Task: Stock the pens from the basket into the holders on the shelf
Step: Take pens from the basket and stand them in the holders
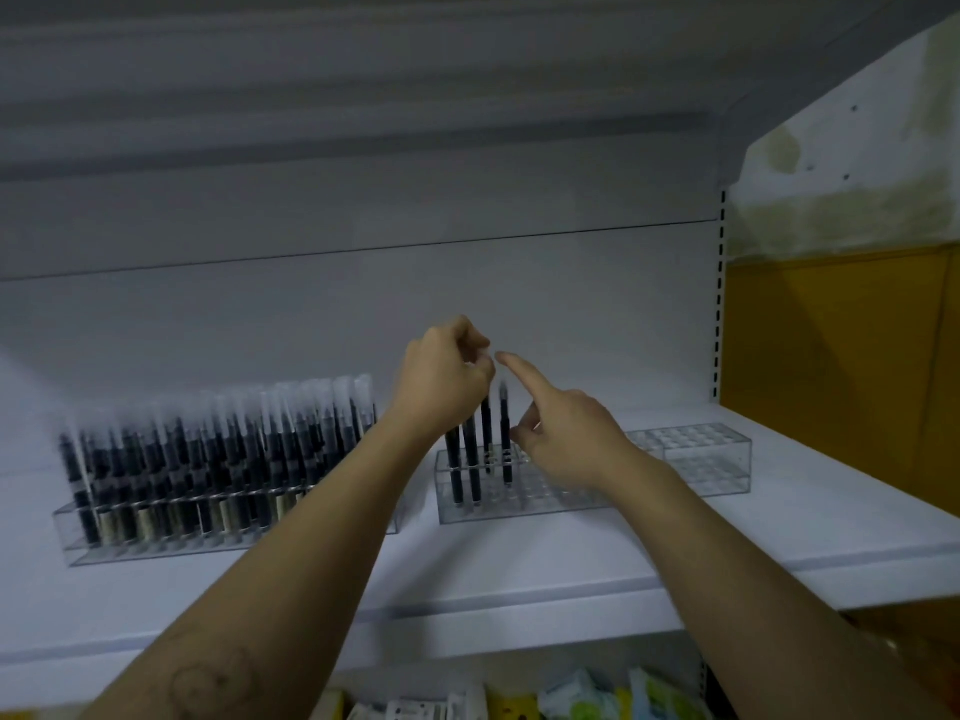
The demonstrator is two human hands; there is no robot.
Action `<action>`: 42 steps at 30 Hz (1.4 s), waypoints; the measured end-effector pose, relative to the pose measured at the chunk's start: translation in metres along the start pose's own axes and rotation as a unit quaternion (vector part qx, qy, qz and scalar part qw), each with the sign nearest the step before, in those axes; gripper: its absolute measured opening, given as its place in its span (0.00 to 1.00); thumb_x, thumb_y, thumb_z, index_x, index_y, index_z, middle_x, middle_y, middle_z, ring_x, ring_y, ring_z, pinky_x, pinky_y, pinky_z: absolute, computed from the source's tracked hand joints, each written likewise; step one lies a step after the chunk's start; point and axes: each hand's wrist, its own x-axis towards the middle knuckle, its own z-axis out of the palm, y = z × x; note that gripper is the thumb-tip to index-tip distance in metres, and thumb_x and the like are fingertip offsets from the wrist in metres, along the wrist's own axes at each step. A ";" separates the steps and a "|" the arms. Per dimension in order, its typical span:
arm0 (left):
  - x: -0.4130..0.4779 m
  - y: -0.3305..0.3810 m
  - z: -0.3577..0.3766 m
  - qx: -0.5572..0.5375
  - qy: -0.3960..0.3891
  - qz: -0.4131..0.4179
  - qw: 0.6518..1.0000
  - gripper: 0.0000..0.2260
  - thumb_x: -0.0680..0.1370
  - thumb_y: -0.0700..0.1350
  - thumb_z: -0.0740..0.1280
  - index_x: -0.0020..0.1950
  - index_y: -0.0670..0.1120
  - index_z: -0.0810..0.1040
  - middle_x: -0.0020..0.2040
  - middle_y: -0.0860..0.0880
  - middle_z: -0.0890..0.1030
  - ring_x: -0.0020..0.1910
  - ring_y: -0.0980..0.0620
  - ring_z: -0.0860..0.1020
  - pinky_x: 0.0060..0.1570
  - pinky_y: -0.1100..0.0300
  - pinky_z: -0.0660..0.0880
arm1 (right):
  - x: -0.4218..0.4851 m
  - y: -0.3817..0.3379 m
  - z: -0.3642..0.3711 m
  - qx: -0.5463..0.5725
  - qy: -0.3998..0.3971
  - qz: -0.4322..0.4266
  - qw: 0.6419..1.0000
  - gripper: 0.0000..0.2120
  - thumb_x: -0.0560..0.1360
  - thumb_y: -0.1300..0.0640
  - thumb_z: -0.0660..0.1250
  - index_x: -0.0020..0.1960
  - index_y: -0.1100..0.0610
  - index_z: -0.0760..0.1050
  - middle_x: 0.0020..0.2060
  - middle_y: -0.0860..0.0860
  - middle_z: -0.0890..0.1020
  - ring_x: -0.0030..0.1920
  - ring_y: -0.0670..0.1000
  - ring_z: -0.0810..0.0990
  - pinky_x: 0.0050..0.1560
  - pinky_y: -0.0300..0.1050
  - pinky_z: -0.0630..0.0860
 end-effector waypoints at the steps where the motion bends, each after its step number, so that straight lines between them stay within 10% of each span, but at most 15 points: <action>1: 0.001 0.001 0.001 -0.013 -0.003 -0.011 1.000 0.03 0.78 0.41 0.65 0.49 0.47 0.76 0.41 0.52 0.80 0.35 0.57 0.78 0.27 0.71 0.73 | 0.000 -0.001 0.000 -0.003 -0.001 0.002 1.000 0.39 0.77 0.57 0.65 0.74 0.33 0.43 0.43 0.48 0.83 0.42 0.52 0.80 0.47 0.50 0.79; 10: -0.005 0.003 0.003 0.014 -0.036 -0.037 0.999 0.03 0.77 0.39 0.65 0.49 0.45 0.75 0.41 0.50 0.79 0.33 0.56 0.76 0.25 0.73 0.70 | -0.003 -0.002 0.001 -0.014 -0.001 0.012 1.000 0.41 0.76 0.57 0.64 0.74 0.33 0.41 0.44 0.48 0.83 0.43 0.52 0.80 0.48 0.51 0.79; 14: -0.009 0.000 0.005 0.073 -0.020 -0.008 0.997 0.05 0.77 0.40 0.67 0.53 0.44 0.77 0.54 0.48 0.77 0.49 0.52 0.75 0.46 0.65 0.68 | -0.004 -0.002 0.002 -0.009 -0.003 0.016 1.000 0.41 0.77 0.57 0.64 0.74 0.33 0.41 0.44 0.48 0.82 0.43 0.51 0.80 0.48 0.49 0.79; 24: -0.030 0.004 -0.020 0.136 -0.013 0.047 0.989 0.18 0.77 0.45 0.66 0.68 0.48 0.73 0.66 0.48 0.75 0.65 0.49 0.71 0.62 0.58 0.67 | -0.009 -0.004 -0.011 0.059 0.049 0.027 0.997 0.40 0.76 0.53 0.69 0.77 0.41 0.47 0.64 0.48 0.72 0.60 0.47 0.73 0.60 0.46 0.73; 42: -0.182 -0.013 -0.057 0.160 -0.018 0.117 0.980 0.20 0.77 0.52 0.66 0.68 0.48 0.72 0.64 0.50 0.76 0.62 0.50 0.73 0.60 0.58 0.70 | -0.122 -0.077 0.000 -0.055 0.048 -0.032 0.997 0.31 0.75 0.46 0.69 0.75 0.49 0.62 0.67 0.46 0.68 0.65 0.47 0.69 0.62 0.39 0.66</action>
